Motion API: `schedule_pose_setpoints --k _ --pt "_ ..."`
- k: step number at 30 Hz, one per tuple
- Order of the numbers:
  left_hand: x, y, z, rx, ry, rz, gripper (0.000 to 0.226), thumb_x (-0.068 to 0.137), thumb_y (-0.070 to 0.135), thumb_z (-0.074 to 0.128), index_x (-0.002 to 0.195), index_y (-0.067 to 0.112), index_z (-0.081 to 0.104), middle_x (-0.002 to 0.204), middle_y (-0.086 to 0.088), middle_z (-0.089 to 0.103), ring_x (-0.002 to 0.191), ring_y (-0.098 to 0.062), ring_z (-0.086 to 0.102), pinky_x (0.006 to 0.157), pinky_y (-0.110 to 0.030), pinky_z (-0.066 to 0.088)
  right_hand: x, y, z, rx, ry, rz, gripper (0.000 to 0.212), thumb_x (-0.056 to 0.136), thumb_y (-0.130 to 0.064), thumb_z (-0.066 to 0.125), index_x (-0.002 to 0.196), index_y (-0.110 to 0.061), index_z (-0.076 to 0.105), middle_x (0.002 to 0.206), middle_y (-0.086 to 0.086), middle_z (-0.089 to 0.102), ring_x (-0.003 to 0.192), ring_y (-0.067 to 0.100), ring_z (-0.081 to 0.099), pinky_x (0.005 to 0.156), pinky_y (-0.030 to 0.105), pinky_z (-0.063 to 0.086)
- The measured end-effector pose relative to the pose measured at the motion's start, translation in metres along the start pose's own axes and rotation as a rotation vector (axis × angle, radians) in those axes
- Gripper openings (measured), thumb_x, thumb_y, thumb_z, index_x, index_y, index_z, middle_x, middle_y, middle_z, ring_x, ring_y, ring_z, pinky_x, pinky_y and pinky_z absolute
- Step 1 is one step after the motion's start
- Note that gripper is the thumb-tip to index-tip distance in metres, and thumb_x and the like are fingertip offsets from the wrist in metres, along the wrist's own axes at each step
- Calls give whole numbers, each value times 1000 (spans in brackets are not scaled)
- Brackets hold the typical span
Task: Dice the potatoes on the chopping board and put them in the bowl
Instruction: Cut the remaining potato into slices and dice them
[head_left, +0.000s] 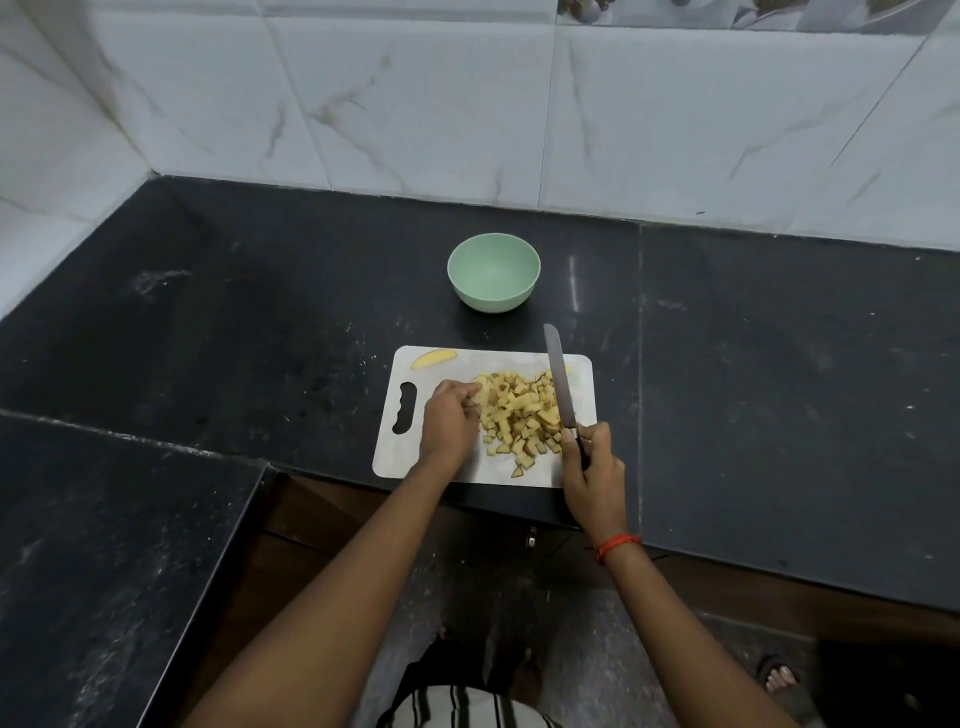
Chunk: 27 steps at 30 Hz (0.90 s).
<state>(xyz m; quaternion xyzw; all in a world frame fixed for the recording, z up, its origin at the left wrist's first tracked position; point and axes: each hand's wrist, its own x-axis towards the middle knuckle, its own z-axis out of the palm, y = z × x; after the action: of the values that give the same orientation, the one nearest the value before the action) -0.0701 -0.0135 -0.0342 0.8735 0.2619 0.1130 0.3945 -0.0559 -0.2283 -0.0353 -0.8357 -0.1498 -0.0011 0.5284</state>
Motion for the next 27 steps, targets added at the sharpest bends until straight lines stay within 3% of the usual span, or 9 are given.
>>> schedule_pose_setpoints --k 3,8,12,14,17,20,23,27 --pt "-3 11 12 -30 -25 22 33 93 -5 64 124 5 69 123 -5 62 103 -14 65 92 -12 46 0 1 1 -11 -3 -3 16 103 -33 51 92 -34 40 71 -6 63 63 8 62 48 32 44" --pt "-2 16 17 -43 -42 45 34 92 0 67 123 14 70 123 -1 63 102 -16 65 94 -28 56 -1 -2 0 7 -13 -2 15 103 -28 53 93 -24 42 68 -7 61 62 5 61 46 14 36" --pt "6 14 2 -29 -103 116 42 90 -6 62 122 19 71 124 1 62 111 -18 60 94 -25 52 -1 -5 -2 18 -14 2 14 103 -26 52 94 -20 44 69 -9 60 63 3 62 45 12 36" --pt "14 12 -12 5 -67 133 50 86 -12 58 121 21 71 125 2 60 118 -18 56 99 -29 50 -1 -5 -2 16 -11 -1 14 103 -26 52 94 -20 44 68 -10 59 62 3 61 45 13 37" --pt "35 8 -34 158 41 137 45 89 -3 64 128 20 67 128 1 56 122 -20 50 101 -33 48 0 -4 -1 12 -9 -10 13 103 -25 52 94 -22 43 66 -8 57 60 6 59 44 16 37" --pt "56 7 -51 326 51 104 44 93 1 62 135 16 63 129 -1 55 121 -21 48 100 -38 49 0 -3 0 6 -6 -14 13 103 -27 51 94 -23 43 67 -6 58 60 9 59 43 17 36" --pt "64 2 -57 463 13 62 36 97 4 61 129 18 69 124 -3 60 116 -24 55 96 -40 52 -1 -3 0 9 -13 -17 13 103 -27 51 94 -23 43 67 -7 58 60 8 60 43 15 35" --pt "58 1 -58 412 17 -23 20 95 15 69 113 19 76 111 -2 67 98 -24 66 88 -37 55 1 -1 0 18 -5 -36 14 103 -25 52 93 -20 43 66 -8 57 58 6 59 43 14 34"
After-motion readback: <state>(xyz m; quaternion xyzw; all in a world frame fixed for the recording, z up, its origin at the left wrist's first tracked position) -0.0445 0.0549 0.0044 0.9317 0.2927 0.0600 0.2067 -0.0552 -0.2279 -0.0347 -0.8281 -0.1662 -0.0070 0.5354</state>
